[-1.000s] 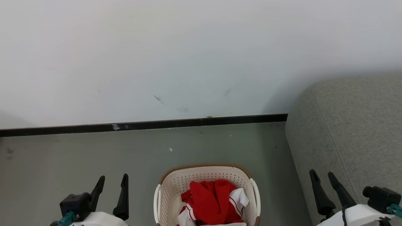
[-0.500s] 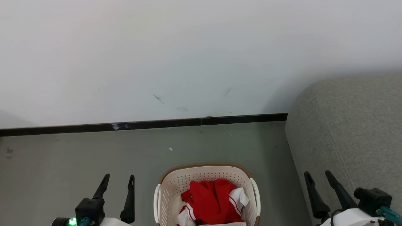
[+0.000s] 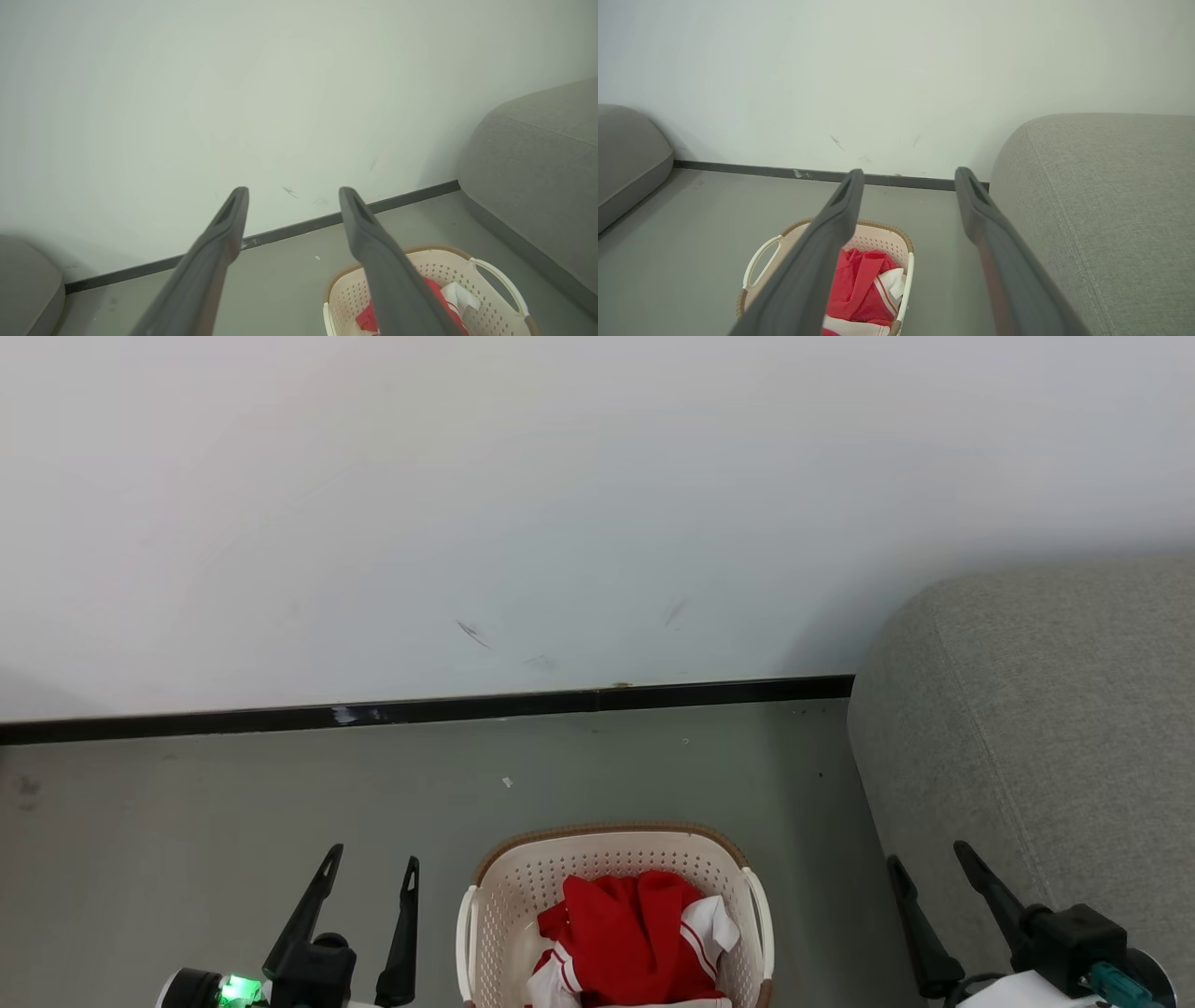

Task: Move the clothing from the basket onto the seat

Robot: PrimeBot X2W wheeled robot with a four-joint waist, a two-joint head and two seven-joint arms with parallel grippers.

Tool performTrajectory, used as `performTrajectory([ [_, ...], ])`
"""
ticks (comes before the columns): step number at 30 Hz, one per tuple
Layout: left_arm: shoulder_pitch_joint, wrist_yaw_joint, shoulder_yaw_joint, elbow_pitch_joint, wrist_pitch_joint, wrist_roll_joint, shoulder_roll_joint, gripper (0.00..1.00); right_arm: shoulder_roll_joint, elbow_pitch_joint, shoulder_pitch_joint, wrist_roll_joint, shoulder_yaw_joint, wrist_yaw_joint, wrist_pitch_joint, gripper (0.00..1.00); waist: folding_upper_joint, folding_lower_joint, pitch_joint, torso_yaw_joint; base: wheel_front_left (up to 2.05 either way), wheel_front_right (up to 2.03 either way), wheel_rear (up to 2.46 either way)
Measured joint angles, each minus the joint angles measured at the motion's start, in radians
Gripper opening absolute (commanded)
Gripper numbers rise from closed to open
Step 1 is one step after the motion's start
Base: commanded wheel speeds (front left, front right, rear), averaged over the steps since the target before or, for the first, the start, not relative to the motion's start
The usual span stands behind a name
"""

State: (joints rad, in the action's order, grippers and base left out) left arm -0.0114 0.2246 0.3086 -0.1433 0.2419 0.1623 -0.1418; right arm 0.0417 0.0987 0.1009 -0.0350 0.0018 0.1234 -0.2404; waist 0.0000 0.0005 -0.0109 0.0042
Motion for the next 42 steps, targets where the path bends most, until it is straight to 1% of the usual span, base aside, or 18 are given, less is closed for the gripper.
performTrajectory([
  [2, 0.0, 0.003, 0.001, 0.001, 0.007, -0.026, 0.0, 1.0, -0.001, -0.007, 0.0, 0.036, -0.005, 0.0, -0.007, 1.0, 0.0, 0.0, -0.001, -0.001, 0.0, 0.0, 0.0],
  [4, 0.0, 0.003, 0.0, 0.001, 0.01, -0.033, 0.001, 1.0, -0.002, -0.012, 0.0, 0.045, -0.011, 0.0, -0.007, 1.0, 0.0, 0.0, -0.002, -0.002, 0.0, 0.0, 0.0],
  [13, 0.001, 0.0, -0.029, -0.01, 0.01, -0.002, 0.003, 1.0, -0.002, -0.019, 0.0, 0.044, -0.021, 0.0, -0.007, 1.0, 0.0, 0.0, -0.009, -0.005, 0.0, 0.0, 0.0],
  [19, 0.001, -0.024, -0.034, -0.033, 0.01, 0.021, 0.0, 1.0, -0.002, -0.019, 0.0, 0.034, -0.024, 0.0, -0.007, 1.0, 0.0, -0.0001, -0.014, -0.005, 0.0, 0.0, 0.0],
  [24, 0.001, -0.035, -0.037, -0.044, 0.01, 0.022, -0.001, 1.0, -0.002, -0.019, 0.0, 0.033, -0.026, 0.0, -0.007, 1.0, 0.0, -0.0001, -0.02, -0.005, 0.0, 0.0, 0.0],
  [42, 0.001, -0.044, -0.065, -0.044, 0.01, 0.022, 0.0, 1.0, -0.003, -0.019, 0.023, 0.026, -0.025, 0.0, -0.007, 1.0, 0.0, -0.0002, -0.03, -0.002, 0.0, 0.0, 0.0],
])
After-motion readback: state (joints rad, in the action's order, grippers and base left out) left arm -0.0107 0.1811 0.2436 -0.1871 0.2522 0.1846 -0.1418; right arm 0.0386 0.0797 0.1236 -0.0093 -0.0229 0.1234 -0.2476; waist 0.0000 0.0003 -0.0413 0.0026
